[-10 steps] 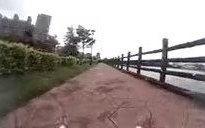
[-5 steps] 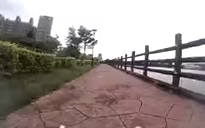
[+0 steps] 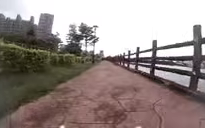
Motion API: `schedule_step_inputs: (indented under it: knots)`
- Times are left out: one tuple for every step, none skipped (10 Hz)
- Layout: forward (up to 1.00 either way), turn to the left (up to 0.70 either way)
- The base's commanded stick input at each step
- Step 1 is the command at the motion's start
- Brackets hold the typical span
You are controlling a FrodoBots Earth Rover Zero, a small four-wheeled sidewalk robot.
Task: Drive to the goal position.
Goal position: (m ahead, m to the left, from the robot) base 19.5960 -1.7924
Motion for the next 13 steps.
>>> schedule_step_inputs:
  knots:
    - [1.00,0.05]
    - [1.00,-0.35]
    - [1.00,-0.35]
    - [1.00,-0.35]
    - [1.00,0.05]
    - [1.00,0.05]
    - [1.00,0.05]
    - [1.00,0.05]
    - [1.00,0.05]
    - [1.00,0.05]
    - [1.00,0.05]
    - [1.00,0.05]
    - [1.00,0.05]
